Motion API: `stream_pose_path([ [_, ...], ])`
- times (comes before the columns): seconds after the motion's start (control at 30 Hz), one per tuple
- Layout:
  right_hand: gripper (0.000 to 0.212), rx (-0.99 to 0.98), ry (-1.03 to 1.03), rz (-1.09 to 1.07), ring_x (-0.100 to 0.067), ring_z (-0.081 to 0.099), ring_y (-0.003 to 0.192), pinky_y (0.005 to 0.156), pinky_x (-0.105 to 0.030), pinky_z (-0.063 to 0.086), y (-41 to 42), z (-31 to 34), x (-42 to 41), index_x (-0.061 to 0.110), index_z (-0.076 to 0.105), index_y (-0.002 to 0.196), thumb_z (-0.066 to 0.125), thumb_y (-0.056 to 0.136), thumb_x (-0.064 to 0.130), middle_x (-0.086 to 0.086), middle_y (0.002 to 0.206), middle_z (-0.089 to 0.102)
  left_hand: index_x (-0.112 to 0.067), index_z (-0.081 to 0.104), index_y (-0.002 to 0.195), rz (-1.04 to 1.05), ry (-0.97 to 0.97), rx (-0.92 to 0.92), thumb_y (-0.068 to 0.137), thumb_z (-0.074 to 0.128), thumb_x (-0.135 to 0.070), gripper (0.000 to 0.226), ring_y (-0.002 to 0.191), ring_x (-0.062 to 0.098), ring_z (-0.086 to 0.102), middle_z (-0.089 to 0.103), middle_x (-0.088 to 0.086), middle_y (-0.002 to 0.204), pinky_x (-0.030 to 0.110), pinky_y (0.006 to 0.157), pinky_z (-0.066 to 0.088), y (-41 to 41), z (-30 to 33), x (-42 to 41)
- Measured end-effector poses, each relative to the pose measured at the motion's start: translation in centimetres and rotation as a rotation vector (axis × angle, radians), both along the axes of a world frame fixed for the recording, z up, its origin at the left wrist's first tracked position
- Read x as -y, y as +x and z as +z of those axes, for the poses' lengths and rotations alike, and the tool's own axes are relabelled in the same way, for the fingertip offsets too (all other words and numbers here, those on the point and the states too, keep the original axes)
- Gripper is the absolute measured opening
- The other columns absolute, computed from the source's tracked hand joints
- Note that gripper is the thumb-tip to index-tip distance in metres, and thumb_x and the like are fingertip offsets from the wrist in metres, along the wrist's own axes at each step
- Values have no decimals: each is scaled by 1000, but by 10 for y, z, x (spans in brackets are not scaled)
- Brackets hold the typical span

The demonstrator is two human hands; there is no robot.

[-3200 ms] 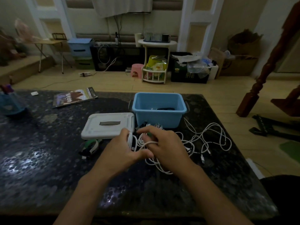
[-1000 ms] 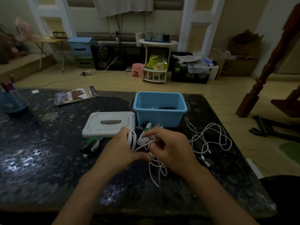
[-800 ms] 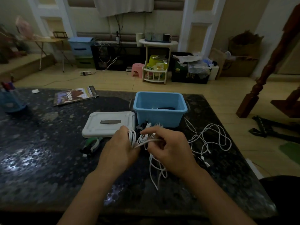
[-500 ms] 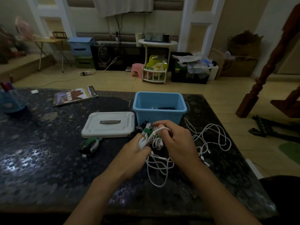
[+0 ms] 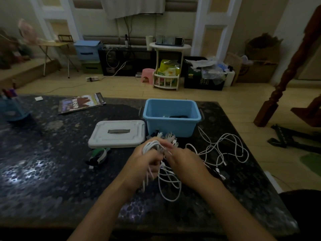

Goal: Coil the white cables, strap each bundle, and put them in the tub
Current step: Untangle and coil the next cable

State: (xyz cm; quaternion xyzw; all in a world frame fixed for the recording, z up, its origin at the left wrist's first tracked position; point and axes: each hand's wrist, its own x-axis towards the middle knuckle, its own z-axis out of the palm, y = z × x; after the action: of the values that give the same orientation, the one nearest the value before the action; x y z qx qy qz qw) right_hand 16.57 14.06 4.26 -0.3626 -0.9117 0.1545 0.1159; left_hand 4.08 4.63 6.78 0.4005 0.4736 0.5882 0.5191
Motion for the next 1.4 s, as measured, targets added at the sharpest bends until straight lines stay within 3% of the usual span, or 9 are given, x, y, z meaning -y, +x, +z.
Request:
stream_pose_path([
  [0.13, 26, 166, 21, 121, -39, 59, 103, 74, -41, 45, -5, -4, 9, 15, 58, 119, 39, 107, 28, -14, 112, 66, -15, 57, 78, 101, 15, -94, 68, 49, -5, 16, 51, 20, 31, 36, 7, 58, 33, 49, 23, 1, -4, 0],
  [0.37, 31, 176, 74, 114, -34, 62, 101, 70, -37, 38, -7, -1, 8, 26, 58, 129, 38, 106, 37, -11, 107, 70, -26, 54, 68, 209, 88, -197, 64, 47, -2, 25, 81, 21, 58, 54, 2, 74, 34, 74, 48, -7, -7, 1],
  [0.47, 44, 157, 101, 156, -35, 64, 96, 73, -39, 46, -5, 2, 10, 42, 35, 149, 39, 106, 36, -11, 105, 70, -14, 47, 76, 236, 142, -81, 62, 46, 2, 21, 74, 26, 50, 48, 6, 72, 41, 72, 42, -6, -5, 1],
  [0.57, 29, 114, 117, 142, -32, 64, 100, 76, -38, 45, -3, -1, 6, 35, 57, 128, 41, 104, 37, -5, 106, 71, -10, 41, 80, 285, 171, 108, 66, 48, 2, 19, 60, 24, 48, 42, 6, 65, 42, 67, 45, -9, -1, 0],
  [0.7, 26, 65, 162, 129, -27, 65, 98, 75, -37, 46, -1, -3, 2, 32, 61, 121, 42, 103, 35, 1, 106, 72, -18, 44, 79, 478, 171, 126, 80, 52, -6, 15, 47, 12, 36, 38, -3, 57, 32, 53, 31, -21, -1, -1],
  [0.93, 26, -213, 206, 184, -3, 65, 78, 68, -20, 41, 1, 12, 13, 36, 69, 114, 51, 96, 32, 13, 92, 74, -16, 43, 93, 747, 0, -825, 91, 60, -47, 35, 57, 7, 47, 50, -3, 72, 29, 51, 36, -31, 1, 7],
  [1.03, 33, -331, 143, 186, 7, 51, 65, 64, -8, 34, 3, 22, 25, 35, 71, 107, 44, 90, 34, 15, 83, 72, -16, 46, 93, 695, -155, -913, 69, 53, -80, 69, 64, 11, 52, 55, -2, 74, 30, 51, 36, -41, -1, 9],
  [1.17, 23, -468, 52, 140, 3, 57, 67, 63, -20, 46, 3, 23, 25, 36, 70, 110, 55, 93, 28, 17, 81, 69, -16, 46, 84, 479, -155, -925, 47, 42, -104, 96, 58, 15, 47, 52, -2, 67, 37, 54, 41, -40, -10, 8],
  [1.4, 20, -688, -120, 1, -10, 58, 57, 53, -29, 45, 8, 25, 9, 30, 72, 104, 56, 99, 19, 11, 71, 67, -28, 41, 86, 215, -266, -1104, 51, 68, -84, 72, 61, 8, 46, 51, -9, 71, 30, 52, 32, -27, -2, 7],
])
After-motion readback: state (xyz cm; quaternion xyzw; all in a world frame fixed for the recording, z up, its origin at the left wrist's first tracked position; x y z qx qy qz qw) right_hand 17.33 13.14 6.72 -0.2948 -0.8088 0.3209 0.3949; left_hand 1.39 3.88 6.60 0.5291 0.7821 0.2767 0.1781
